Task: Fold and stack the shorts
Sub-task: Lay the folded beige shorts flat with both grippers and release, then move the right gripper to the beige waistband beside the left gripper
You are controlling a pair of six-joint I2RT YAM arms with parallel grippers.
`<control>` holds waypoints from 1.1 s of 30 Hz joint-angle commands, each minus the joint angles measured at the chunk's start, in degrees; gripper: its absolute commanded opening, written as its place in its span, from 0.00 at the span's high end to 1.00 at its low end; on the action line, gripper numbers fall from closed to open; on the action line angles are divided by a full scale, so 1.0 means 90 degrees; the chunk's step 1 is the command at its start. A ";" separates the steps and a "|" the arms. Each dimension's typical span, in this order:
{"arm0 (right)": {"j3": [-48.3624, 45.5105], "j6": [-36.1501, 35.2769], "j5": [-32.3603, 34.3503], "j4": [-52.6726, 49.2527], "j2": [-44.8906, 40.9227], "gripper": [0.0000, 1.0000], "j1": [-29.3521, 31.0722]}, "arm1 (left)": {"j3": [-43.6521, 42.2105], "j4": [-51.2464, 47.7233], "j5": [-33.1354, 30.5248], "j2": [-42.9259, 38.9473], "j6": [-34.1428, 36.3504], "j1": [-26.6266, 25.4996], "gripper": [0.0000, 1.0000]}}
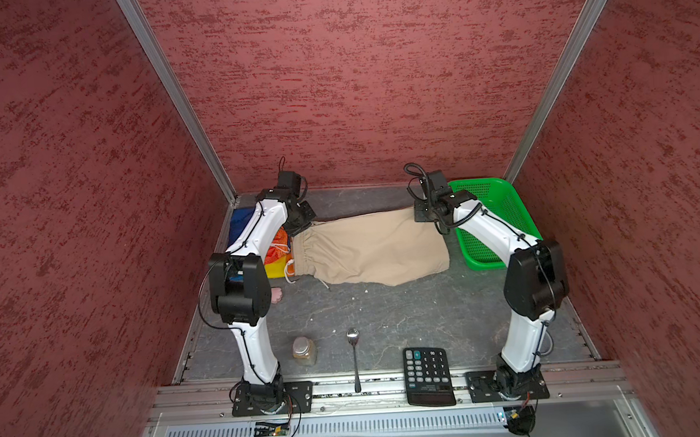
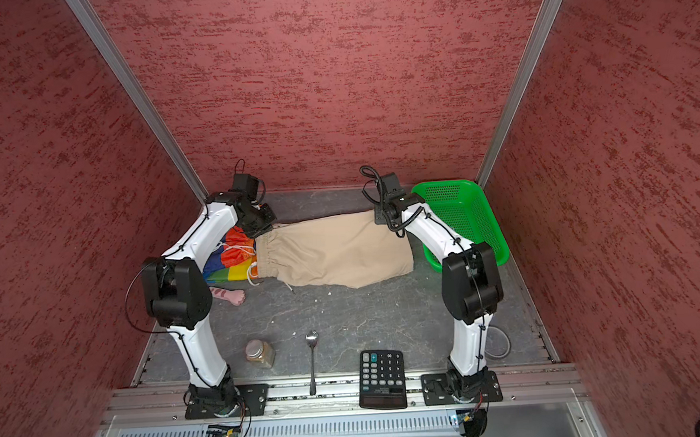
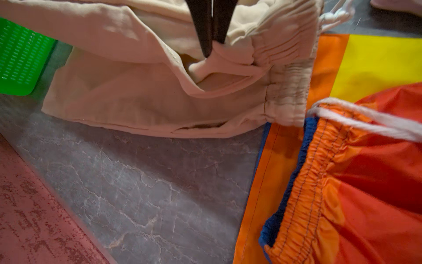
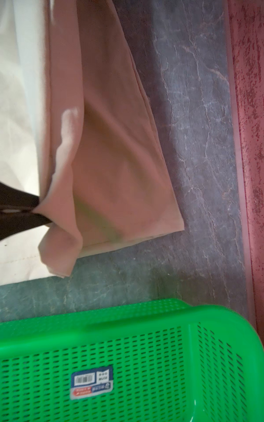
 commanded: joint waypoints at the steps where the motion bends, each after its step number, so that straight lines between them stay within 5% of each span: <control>1: 0.0264 -0.0122 -0.0021 0.0115 0.0354 1.00 -0.0166 | 0.0507 -0.0140 -0.0214 0.0456 0.0162 0.0087 1.00; 3: 0.0324 -0.0137 -0.0112 0.0150 0.0571 1.00 -0.0211 | 0.0719 -0.0234 -0.0199 0.0720 0.0181 0.0073 0.98; 9: 0.0801 -0.0170 -0.0308 0.0098 0.1188 0.52 -0.0329 | 0.1054 -0.0356 -0.0217 0.1153 0.0220 0.0053 0.42; 15: 0.1990 -0.0399 0.0801 -0.0287 0.1558 0.41 -0.0352 | 0.1919 -0.0803 -0.0567 0.1228 0.0320 0.0045 0.22; 20: 0.2164 -0.0383 0.1093 -0.0246 0.1146 0.41 -0.0324 | 0.2361 -0.1080 -0.1206 0.0782 0.0424 -0.0089 0.22; 24: 0.1213 -0.0177 0.0320 0.0241 0.0468 0.48 -0.0238 | 0.1517 -0.0810 -0.1285 0.0149 0.0543 -0.0423 0.49; 26: 0.0755 -0.0039 -0.0207 0.0415 0.0255 0.61 -0.0147 | 0.1045 -0.0721 -0.1217 -0.0021 0.0589 -0.0602 0.59; 28: 0.0330 0.0075 -0.0833 0.0513 0.0112 0.93 -0.0043 | 0.0577 -0.0685 -0.1146 -0.0088 0.0577 -0.0760 0.70; 29: 0.0117 0.0140 -0.1117 0.0590 0.0042 1.00 0.0013 | 0.0402 -0.0693 -0.1111 -0.0102 0.0549 -0.0816 0.75; 33: -0.1353 0.0087 -0.1554 0.1709 -0.0629 1.00 0.0758 | -0.0575 -0.0531 -0.0968 -0.0402 0.0362 -0.0881 0.78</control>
